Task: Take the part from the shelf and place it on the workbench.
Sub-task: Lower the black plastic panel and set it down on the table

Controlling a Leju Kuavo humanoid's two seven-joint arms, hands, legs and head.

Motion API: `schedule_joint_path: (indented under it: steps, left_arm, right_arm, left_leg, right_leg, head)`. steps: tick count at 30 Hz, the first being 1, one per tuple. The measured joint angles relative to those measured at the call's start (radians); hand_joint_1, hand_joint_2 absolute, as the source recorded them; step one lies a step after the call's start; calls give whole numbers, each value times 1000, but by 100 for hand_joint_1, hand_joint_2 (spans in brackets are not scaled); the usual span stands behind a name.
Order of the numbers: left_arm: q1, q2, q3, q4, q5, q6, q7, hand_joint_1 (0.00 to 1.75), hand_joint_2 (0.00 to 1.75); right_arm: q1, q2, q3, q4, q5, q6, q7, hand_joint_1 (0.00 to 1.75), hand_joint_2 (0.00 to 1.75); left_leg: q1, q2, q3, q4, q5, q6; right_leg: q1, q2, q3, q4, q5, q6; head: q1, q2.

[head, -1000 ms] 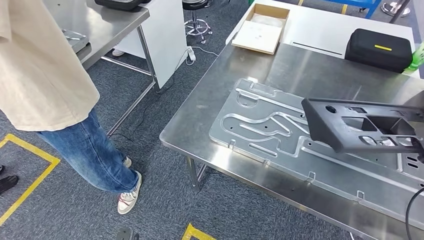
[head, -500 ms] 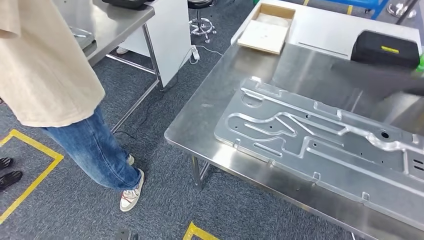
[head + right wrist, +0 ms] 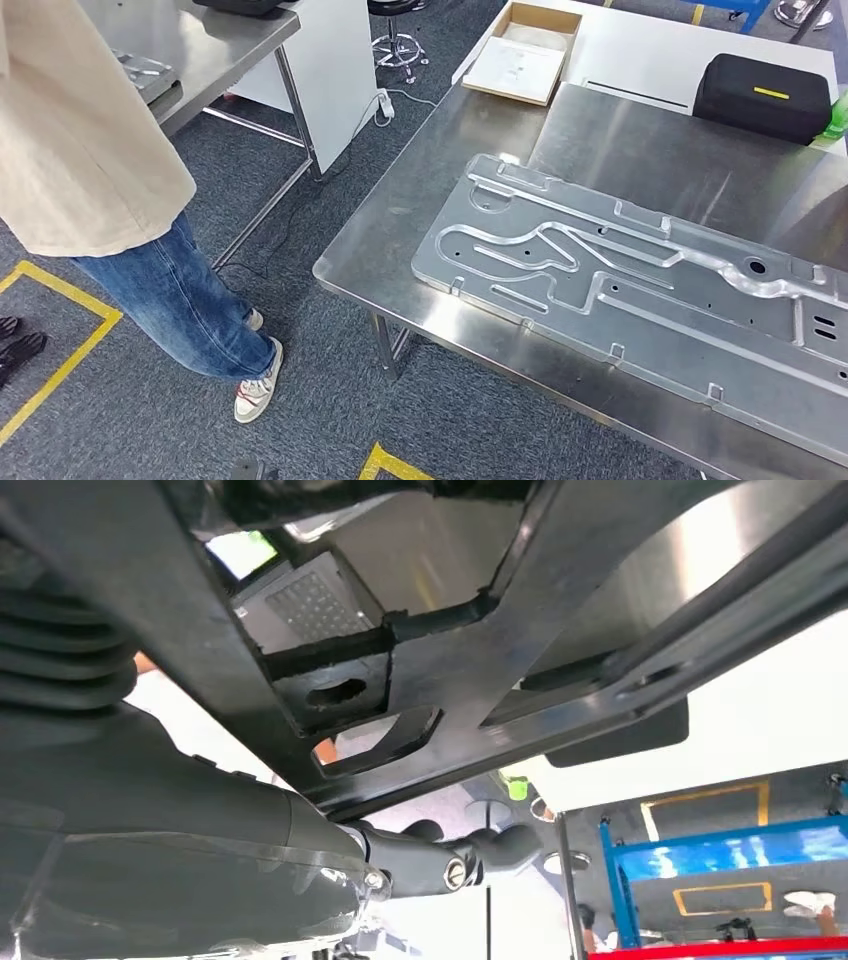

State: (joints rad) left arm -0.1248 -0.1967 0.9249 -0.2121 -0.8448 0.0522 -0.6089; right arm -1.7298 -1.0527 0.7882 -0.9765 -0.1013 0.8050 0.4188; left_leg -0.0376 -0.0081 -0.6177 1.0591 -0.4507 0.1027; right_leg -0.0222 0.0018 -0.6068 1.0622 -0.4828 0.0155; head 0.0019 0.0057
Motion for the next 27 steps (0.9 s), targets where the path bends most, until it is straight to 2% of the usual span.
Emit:
schedule_joint_path:
  steps: [2,4,5,7,8,9,10,12,13,14,16,18,20,22,23,24,25,26,27]
  left_arm:
    - [0,-1,1,0,2,0,0,0,0]
    - [-1,-3,1,0,4,0,-1,0,0]
    - [-2,-4,1,0,5,0,-1,0,0]
    - [-4,-6,2,0,7,1,-2,0,0]
    - [-4,-8,3,0,8,1,-2,0,0]
    - [-4,-9,3,0,8,0,-2,0,0]
    - [-3,-11,4,0,9,0,-2,0,0]
    - [-1,-14,5,0,10,2,-1,0,0]
    - [-1,-15,6,0,10,5,-1,0,0]
    - [-3,-16,7,0,10,9,0,0,0]
    - [-7,-18,8,0,10,17,2,0,0]
    - [-8,-19,8,0,10,20,3,0,0]
    - [-8,-20,9,0,10,20,3,0,0]
    - [-7,-20,10,0,10,15,1,0,0]
    - [-7,-20,10,0,11,11,-1,0,0]
    - [-5,-20,10,0,12,6,-3,0,0]
    - [-3,-20,11,0,13,3,-5,0,0]
    - [-1,-20,12,0,14,1,-7,0,0]
    - [1,-20,13,0,15,0,-8,0,0]
  right_arm:
    - [-34,0,55,6,-17,-3,10,0,0]
    - [-78,2,116,13,-47,-12,18,0,0]
    - [-100,3,144,17,-62,-25,19,0,0]
    - [-130,9,194,27,-79,-60,12,0,0]
    - [-136,12,218,34,-83,-76,5,0,0]
    - [-140,15,242,42,-86,-87,-3,0,0]
    - [-143,17,264,50,-85,-98,-12,0,0]
    - [-145,26,299,66,-59,-172,-45,0,0]
    - [-142,34,310,79,-33,-249,-73,0,0]
    - [-136,48,317,96,-2,-338,-105,0,0]
    - [-115,79,324,145,47,-478,-158,0,0]
    - [-94,106,326,188,68,-518,-184,0,0]
    - [-83,127,328,214,70,-512,-192,0,0]
    - [-93,142,330,230,41,-426,-172,0,0]
    - [-106,145,333,233,16,-337,-144,0,0]
    - [-123,145,337,232,-12,-234,-107,0,0]
    - [-140,145,342,228,-36,-142,-71,0,0]
    - [-153,144,346,223,-53,-88,-43,0,0]
    - [-163,144,350,218,-59,-74,-26,0,0]
  left_leg:
    - [0,3,10,-21,4,0]
    - [5,10,25,-54,18,-7]
    - [8,13,32,-69,24,-11]
    - [11,17,36,-77,27,-14]
    - [13,18,37,-75,26,-16]
    - [16,19,37,-72,24,-18]
    - [19,19,38,-67,21,-23]
    - [25,19,35,-49,9,-36]
    - [25,19,32,-37,1,-43]
    - [24,19,28,-27,-5,-50]
    - [20,20,23,-17,-9,-58]
    - [22,19,21,-11,-12,-64]
    - [26,15,0,34,-42,-74]
    - [31,13,-56,153,-106,-84]
    - [32,13,-88,221,-134,-86]
    - [33,13,-110,266,-146,-86]
    - [32,13,-116,275,-138,-82]
    - [31,13,-102,244,-111,-75]
    - [28,12,-71,179,-73,-63]
  right_leg:
    - [-2,0,1,-8,4,8]
    - [-1,0,-5,6,-9,13]
    - [0,0,-19,37,-29,16]
    - [-3,0,-71,143,-82,23]
    - [-6,0,-98,194,-98,29]
    - [-10,0,-113,221,-96,36]
    - [-15,-1,-112,212,-76,42]
    - [-25,-4,-62,101,-8,56]
    - [-28,-4,-36,47,14,60]
    - [-27,-1,-20,12,25,57]
    - [-21,5,-18,1,24,41]
    - [-21,8,-20,2,26,24]
    - [-23,9,-22,1,30,11]
    - [-22,10,-25,1,31,5]
    - [-20,10,-26,1,31,3]
    - [-19,10,-26,1,31,3]
    - [-16,10,-26,1,31,2]
    - [-13,11,-26,1,31,2]
    - [-9,12,-24,1,31,2]
  head:
    - [0,0]
    - [0,0]
    - [0,0]
    - [0,0]
    - [0,0]
    - [0,0]
    - [0,0]
    - [0,0]
    - [1,0]
    - [0,0]
    - [-1,0]
    - [-1,0]
    - [-1,0]
    - [-1,0]
    - [-1,0]
    - [-1,0]
    - [-1,0]
    - [-1,0]
    - [-1,0]
